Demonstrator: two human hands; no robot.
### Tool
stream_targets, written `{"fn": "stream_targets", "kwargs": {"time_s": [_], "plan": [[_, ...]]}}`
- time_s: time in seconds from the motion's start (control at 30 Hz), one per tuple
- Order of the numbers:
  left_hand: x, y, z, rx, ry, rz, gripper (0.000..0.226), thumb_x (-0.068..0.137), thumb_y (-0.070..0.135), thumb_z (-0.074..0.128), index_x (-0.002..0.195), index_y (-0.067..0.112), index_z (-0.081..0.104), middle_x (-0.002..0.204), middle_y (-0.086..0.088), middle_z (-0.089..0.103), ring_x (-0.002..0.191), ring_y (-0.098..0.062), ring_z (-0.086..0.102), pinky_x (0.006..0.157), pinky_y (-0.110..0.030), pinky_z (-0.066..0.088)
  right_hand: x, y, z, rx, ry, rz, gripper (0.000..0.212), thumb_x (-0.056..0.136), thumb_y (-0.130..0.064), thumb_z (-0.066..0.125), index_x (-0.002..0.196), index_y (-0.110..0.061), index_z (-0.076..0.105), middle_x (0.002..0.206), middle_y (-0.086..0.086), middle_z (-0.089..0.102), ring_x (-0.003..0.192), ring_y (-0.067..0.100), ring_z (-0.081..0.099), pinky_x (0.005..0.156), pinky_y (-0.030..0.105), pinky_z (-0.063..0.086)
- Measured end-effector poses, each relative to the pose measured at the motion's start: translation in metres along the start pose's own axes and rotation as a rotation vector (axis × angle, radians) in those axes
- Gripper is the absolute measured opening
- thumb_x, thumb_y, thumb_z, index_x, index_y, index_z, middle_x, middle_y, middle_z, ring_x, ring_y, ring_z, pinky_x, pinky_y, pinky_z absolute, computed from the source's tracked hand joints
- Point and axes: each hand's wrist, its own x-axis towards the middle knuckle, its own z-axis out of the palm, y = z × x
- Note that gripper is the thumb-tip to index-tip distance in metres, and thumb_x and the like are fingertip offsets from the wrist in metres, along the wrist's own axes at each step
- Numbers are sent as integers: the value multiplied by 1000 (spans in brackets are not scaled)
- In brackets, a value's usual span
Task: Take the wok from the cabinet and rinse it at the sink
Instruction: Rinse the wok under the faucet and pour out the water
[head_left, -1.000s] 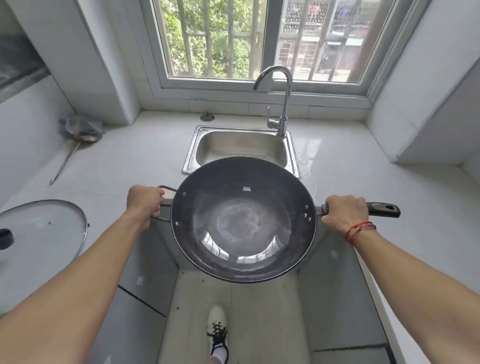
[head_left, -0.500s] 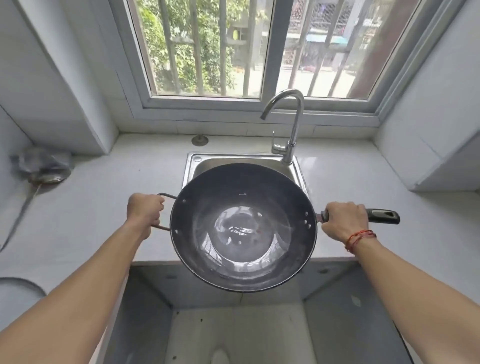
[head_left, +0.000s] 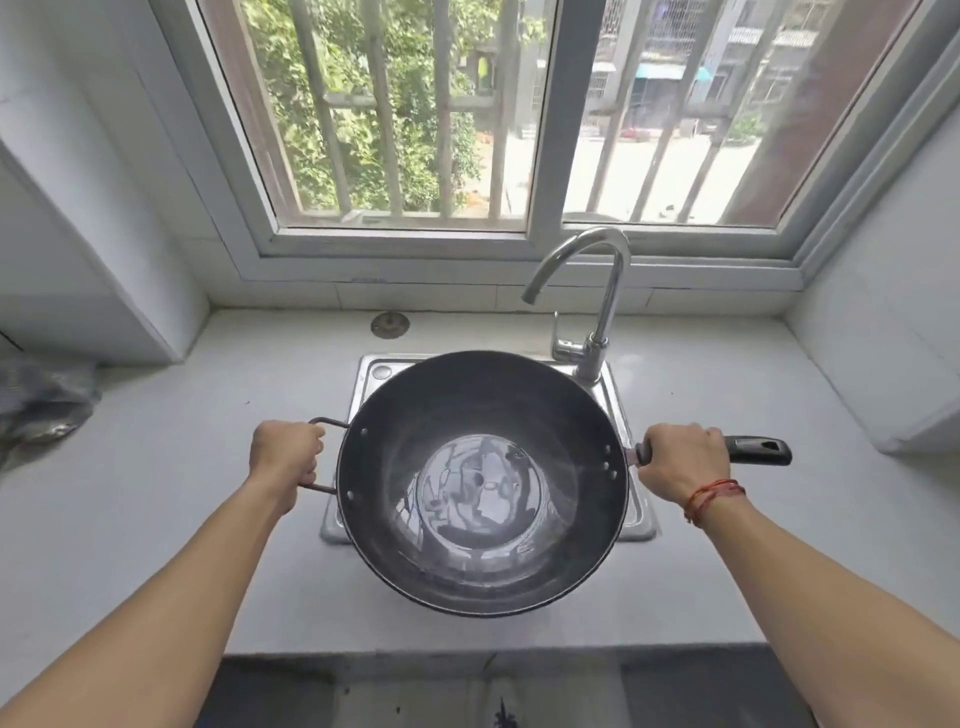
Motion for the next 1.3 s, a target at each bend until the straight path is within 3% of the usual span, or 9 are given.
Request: {"fn": "stream_targets", "kwargs": {"time_s": [0.27, 0.43, 0.63, 0.9, 1.3], "plan": [[47, 11, 48, 26, 38, -39, 10, 91, 1, 49, 89, 5, 58, 63, -6, 40, 47, -16, 26, 37, -15, 19, 78, 1, 26, 6, -84, -36, 13, 79, -29, 56, 84, -27, 67, 82, -3, 68, 90, 24, 63, 84, 34, 37], [64, 7, 59, 55, 56, -70, 16, 92, -1, 48, 80, 5, 58, 62, -7, 41, 47, -16, 28, 36, -13, 20, 107, -4, 37, 17, -93, -71, 14, 84, -38, 56, 74, -27, 61, 77, -3, 66, 88, 24, 63, 83, 34, 37], [78, 6, 64, 84, 69, -82, 18, 92, 0, 48, 79, 4, 59, 62, -7, 43, 44, -17, 30, 38, -14, 21, 121, -12, 49, 21, -146, -74, 14, 78, -29, 57, 86, -25, 67, 80, -2, 68, 87, 24, 63, 84, 34, 39], [93, -2, 73, 126, 36, -79, 25, 91, -2, 45, 74, 3, 62, 63, -9, 48, 49, -21, 37, 49, -26, 28, 127, -13, 65, 4, -157, -37, 13, 77, -30, 58, 85, -26, 68, 79, -3, 68, 87, 24, 63, 84, 35, 39], [108, -14, 78, 142, 39, -75, 27, 90, -3, 43, 76, 3, 65, 63, -6, 53, 49, -19, 41, 48, -26, 30, 127, -17, 69, 7, -179, -10, 11, 78, -27, 60, 85, -27, 67, 83, -1, 68, 90, 24, 62, 86, 35, 40]]}}
